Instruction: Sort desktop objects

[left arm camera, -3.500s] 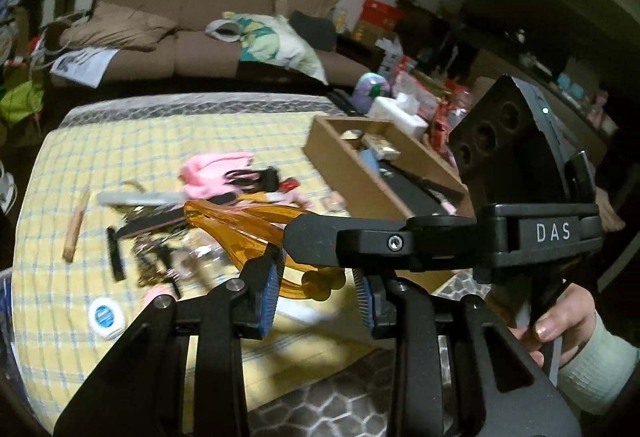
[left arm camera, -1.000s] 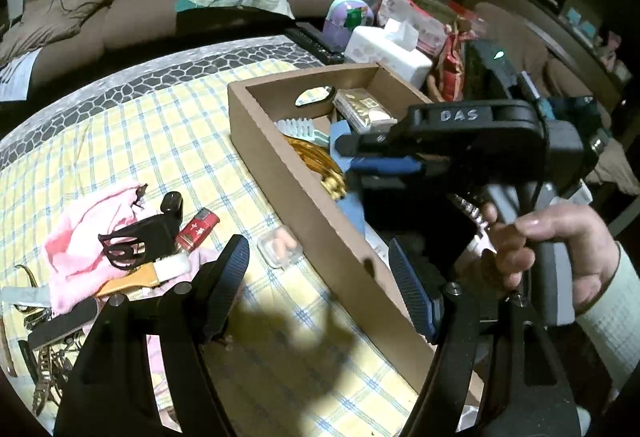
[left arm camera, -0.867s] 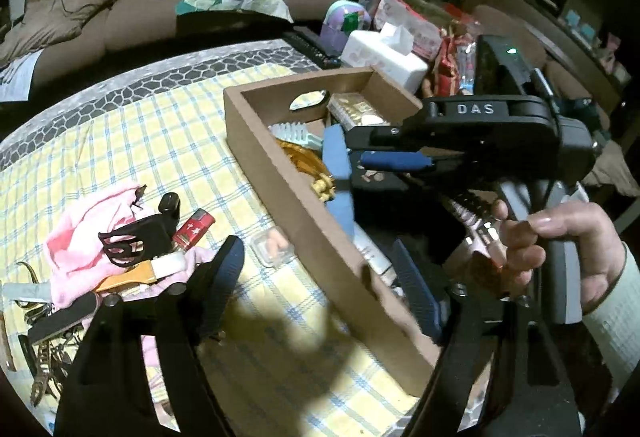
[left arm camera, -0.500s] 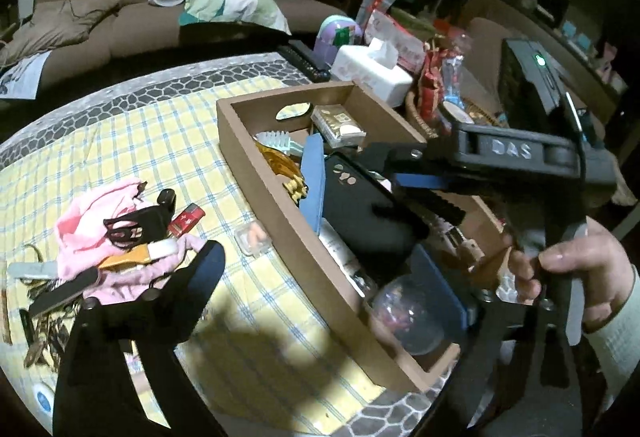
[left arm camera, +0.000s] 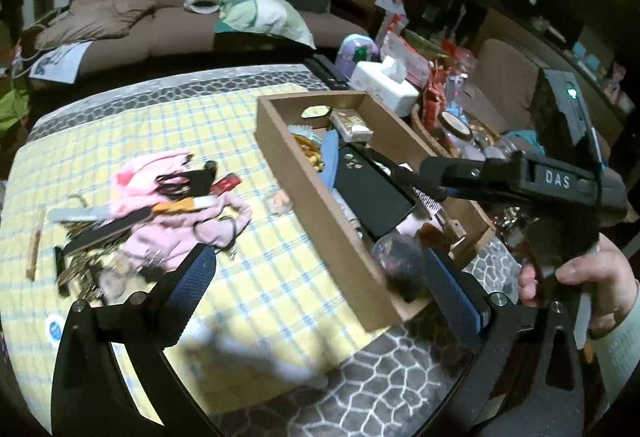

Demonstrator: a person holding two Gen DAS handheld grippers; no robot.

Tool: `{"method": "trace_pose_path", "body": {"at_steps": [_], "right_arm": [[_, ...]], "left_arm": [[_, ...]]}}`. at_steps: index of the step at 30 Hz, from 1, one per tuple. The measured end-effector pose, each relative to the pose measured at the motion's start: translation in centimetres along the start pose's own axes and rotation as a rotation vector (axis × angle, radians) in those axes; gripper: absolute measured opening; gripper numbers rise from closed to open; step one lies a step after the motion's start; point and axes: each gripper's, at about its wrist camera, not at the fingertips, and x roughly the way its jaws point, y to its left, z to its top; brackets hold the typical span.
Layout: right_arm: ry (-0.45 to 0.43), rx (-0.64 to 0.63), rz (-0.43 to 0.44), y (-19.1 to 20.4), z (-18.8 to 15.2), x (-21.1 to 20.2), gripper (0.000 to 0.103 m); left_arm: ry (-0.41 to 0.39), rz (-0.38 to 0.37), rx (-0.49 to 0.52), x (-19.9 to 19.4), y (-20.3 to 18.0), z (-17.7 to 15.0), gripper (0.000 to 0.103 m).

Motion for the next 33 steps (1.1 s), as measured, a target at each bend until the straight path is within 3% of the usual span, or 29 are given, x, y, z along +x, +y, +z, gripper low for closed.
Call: {"method": "trace_pose_path", "body": {"at_steps": [12, 16, 20, 26, 29, 31, 33], "right_arm": [[0.041, -0.130, 0.012, 7.5, -5.1, -0.5, 0.103], [0.011, -0.170, -0.023, 9.1, -5.6, -1.1, 0.103], [-0.031, -0.176, -0.146, 8.3, -4.0, -0.9, 0.103], [0.022, -0.102, -0.246, 3.5, -0.7, 2.3, 0.101], [0.068, -0.075, -0.266, 1.3, 0.5, 4.5, 0.083], [0.108, -0.053, -0.265, -0.2, 0.9, 6.2, 0.061], [0.136, 0.005, -0.219, -2.0, 1.4, 7.7, 0.058]], "left_arm": [[-0.067, 0.065, -0.085, -7.7, 4.3, -3.6, 0.103], [-0.075, 0.101, -0.093, -9.2, 6.0, -4.9, 0.103], [-0.069, 0.123, -0.102, -9.5, 7.6, -6.1, 0.103], [-0.060, 0.142, -0.113, -7.7, 9.4, -6.5, 0.103], [-0.055, 0.142, -0.114, -6.3, 9.9, -6.2, 0.103], [-0.054, 0.108, -0.125, -5.2, 10.0, -5.6, 0.103], [-0.055, 0.061, -0.131, -4.1, 9.7, -4.7, 0.103]]}}
